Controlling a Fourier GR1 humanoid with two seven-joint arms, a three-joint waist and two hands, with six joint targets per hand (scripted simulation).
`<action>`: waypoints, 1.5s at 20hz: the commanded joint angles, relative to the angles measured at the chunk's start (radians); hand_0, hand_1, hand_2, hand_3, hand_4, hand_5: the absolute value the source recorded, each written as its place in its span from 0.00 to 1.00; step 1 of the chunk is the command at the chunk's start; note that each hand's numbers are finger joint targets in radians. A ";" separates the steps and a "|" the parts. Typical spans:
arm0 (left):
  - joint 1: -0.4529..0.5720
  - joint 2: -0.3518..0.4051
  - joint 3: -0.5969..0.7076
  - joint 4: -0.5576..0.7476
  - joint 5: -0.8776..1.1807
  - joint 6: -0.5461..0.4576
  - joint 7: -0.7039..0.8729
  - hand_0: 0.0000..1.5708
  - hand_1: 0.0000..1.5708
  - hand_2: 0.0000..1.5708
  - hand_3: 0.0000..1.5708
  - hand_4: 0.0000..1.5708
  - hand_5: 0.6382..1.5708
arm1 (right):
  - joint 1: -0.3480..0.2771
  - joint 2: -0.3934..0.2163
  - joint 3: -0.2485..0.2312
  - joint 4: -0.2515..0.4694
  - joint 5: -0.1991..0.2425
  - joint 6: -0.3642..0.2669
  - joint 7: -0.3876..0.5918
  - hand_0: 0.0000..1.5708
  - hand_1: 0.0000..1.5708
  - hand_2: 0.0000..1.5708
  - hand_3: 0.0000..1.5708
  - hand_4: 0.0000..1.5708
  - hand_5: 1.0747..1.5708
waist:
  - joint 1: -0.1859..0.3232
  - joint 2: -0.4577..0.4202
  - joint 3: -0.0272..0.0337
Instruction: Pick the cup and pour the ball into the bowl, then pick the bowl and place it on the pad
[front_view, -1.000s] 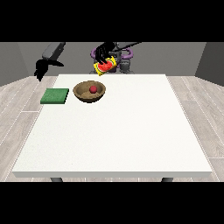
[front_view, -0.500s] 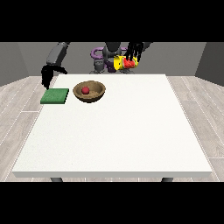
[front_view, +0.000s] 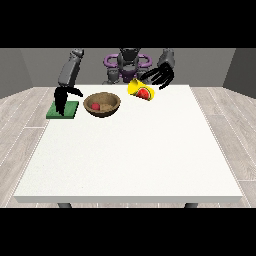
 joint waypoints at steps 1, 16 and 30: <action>0.050 -0.025 0.085 0.022 0.210 0.030 -0.139 0.00 0.00 0.00 0.00 0.51 0.98 | -0.054 0.039 0.022 -0.044 -0.006 -0.017 0.038 0.00 0.00 0.00 0.00 0.26 1.00 | -0.031 0.068 -0.0002; 0.134 -0.019 0.122 0.102 0.346 -0.068 -0.230 0.00 0.00 0.00 0.00 0.00 0.97 | 0.012 0.138 0.100 0.034 0.039 -0.031 -0.003 0.00 0.00 0.00 0.00 0.12 0.96 | -0.089 -0.029 0.0046; 0.064 -0.015 0.030 -0.039 0.321 -0.113 -0.121 0.00 0.00 0.00 0.00 0.00 0.99 | -0.026 0.191 0.046 0.110 -0.004 -0.067 -0.069 0.00 0.00 0.00 0.00 0.15 0.92 | 0.036 0.048 0.0053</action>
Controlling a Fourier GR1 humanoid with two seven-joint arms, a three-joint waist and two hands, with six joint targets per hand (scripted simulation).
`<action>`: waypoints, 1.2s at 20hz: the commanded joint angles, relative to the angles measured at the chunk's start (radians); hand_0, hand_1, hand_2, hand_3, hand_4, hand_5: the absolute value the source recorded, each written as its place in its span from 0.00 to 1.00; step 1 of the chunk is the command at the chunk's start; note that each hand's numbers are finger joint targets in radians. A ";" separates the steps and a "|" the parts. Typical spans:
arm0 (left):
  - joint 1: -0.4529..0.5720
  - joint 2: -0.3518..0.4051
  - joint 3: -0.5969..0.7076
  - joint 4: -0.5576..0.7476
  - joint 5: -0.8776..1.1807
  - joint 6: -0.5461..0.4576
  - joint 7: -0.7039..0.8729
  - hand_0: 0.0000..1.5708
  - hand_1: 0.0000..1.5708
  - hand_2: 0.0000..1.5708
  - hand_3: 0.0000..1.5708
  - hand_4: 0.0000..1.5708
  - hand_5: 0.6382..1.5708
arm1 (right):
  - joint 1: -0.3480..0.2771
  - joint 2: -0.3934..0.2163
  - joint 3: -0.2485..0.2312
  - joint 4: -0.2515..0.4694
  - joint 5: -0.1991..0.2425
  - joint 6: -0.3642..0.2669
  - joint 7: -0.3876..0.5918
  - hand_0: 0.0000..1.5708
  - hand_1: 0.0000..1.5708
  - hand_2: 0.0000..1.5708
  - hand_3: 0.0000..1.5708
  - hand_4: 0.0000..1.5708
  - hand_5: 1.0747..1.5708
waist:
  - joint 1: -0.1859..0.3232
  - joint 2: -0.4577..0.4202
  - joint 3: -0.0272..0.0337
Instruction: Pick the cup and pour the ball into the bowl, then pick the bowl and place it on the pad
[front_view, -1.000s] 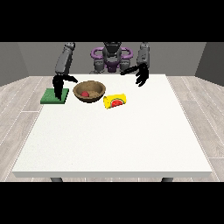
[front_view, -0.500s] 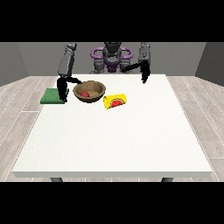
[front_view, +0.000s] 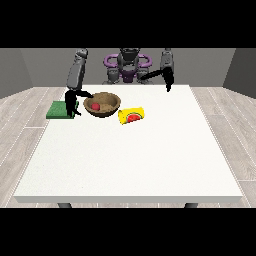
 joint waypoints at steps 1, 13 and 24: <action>0.000 0.004 0.002 -0.008 0.011 -0.017 0.015 0.00 0.00 0.00 0.00 0.00 0.99 | -0.035 0.066 -0.003 0.045 -0.020 -0.027 0.046 0.00 0.00 0.00 0.00 0.16 0.92 | 0.045 0.018 0.0376; 0.076 0.046 0.027 -0.010 0.034 -0.052 -0.037 0.00 0.00 0.00 0.00 0.00 0.99 | -0.013 0.130 0.021 0.113 -0.001 -0.178 0.164 0.40 0.40 0.19 0.00 0.36 1.00 | 0.048 -0.031 0.0379; 0.106 0.076 0.081 0.012 0.094 -0.100 -0.008 0.00 0.00 0.00 0.00 0.00 1.00 | -0.078 0.061 0.099 0.101 0.105 -0.344 0.326 1.00 1.00 1.00 1.00 0.65 0.97 | 0.023 -0.125 0.0372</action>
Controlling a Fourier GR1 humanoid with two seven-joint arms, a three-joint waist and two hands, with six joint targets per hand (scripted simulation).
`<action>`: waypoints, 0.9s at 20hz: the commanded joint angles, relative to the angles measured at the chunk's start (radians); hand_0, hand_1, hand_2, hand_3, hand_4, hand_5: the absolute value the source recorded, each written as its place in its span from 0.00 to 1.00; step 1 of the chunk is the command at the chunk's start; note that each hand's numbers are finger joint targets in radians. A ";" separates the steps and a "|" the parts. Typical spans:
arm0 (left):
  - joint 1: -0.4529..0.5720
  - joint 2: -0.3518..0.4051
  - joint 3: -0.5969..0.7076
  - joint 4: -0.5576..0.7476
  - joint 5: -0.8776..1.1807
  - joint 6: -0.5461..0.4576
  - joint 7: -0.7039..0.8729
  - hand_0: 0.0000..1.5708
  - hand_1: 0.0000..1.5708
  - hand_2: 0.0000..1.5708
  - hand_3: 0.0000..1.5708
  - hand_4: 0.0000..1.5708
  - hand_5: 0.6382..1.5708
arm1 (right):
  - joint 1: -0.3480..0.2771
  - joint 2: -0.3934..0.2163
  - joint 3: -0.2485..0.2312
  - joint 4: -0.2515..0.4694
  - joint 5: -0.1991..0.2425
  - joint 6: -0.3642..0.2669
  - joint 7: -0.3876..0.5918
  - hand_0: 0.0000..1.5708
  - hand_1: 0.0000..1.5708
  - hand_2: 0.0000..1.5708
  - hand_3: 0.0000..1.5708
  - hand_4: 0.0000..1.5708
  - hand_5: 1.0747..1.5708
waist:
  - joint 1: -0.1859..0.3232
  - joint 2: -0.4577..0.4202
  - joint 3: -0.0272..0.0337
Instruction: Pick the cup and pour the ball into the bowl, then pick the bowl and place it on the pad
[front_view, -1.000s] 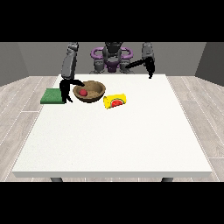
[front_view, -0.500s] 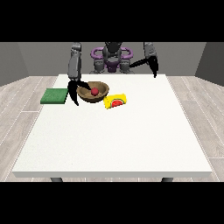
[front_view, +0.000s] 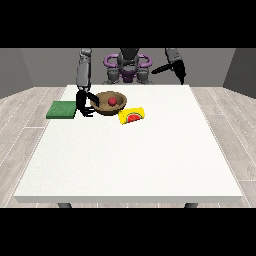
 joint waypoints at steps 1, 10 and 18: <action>0.059 0.011 0.011 -0.005 0.008 -0.004 -0.019 0.00 0.00 0.00 0.00 0.00 1.00 | -0.030 -0.013 0.013 0.022 0.013 -0.043 0.114 1.00 1.00 1.00 1.00 0.65 0.97 | -0.008 -0.035 0.0107; 0.107 0.091 0.123 0.181 0.041 0.007 -0.132 0.00 0.00 0.00 0.00 0.00 1.00 | -0.127 -0.043 0.049 -0.111 -0.007 -0.005 0.416 1.00 1.00 1.00 1.00 0.68 0.96 | -0.161 -0.128 0.0100; 0.096 0.057 0.093 0.087 0.036 0.039 -0.169 0.00 0.00 0.00 0.00 0.00 1.00 | -0.051 -0.246 -0.092 -0.063 -0.122 0.214 0.293 1.00 1.00 1.00 1.00 0.68 0.98 | -0.130 0.013 0.0111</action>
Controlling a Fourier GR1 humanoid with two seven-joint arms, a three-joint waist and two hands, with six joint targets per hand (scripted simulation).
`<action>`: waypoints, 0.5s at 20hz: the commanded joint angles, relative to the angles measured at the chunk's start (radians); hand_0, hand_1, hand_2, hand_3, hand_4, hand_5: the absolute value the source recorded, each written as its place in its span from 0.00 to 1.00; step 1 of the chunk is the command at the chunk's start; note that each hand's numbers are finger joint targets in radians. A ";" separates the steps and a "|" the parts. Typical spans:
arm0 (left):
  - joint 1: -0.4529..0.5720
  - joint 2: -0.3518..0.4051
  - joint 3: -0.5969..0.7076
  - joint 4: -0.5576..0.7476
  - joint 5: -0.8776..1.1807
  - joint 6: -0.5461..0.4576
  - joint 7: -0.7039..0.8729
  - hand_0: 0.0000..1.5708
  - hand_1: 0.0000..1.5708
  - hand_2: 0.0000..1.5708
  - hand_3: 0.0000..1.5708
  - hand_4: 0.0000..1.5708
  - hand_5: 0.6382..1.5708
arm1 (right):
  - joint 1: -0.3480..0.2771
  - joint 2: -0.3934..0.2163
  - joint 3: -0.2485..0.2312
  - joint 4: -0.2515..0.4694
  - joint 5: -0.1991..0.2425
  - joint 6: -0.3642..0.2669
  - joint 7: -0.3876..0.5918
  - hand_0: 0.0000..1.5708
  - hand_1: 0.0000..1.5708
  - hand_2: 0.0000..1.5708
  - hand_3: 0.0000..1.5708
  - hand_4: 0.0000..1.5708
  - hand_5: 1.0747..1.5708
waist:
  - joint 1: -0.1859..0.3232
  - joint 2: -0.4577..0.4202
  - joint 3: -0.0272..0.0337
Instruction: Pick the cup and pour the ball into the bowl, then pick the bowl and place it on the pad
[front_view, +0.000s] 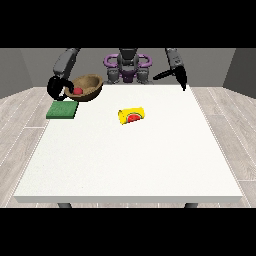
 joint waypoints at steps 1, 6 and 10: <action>-0.013 -0.041 -0.030 -0.034 -0.026 0.052 -0.013 0.00 0.00 0.00 0.00 0.00 0.99 | -0.009 -0.104 -0.071 0.033 -0.059 0.088 -0.005 1.00 1.00 1.00 1.00 0.68 0.98 | 0.011 0.073 0.0007; -0.048 -0.030 -0.004 0.007 -0.027 0.085 -0.108 0.00 0.00 0.00 0.00 0.00 0.99 | -0.033 -0.168 -0.103 0.030 -0.101 0.184 -0.021 1.00 1.00 1.00 1.00 0.68 0.98 | -0.028 0.171 0.0004; -0.074 -0.071 -0.070 -0.090 -0.079 0.131 -0.045 0.00 0.00 0.00 0.00 0.00 0.99 | 0.004 -0.201 -0.133 0.103 -0.102 0.220 -0.128 1.00 1.00 1.00 0.87 0.66 0.98 | 0.005 0.221 0.0016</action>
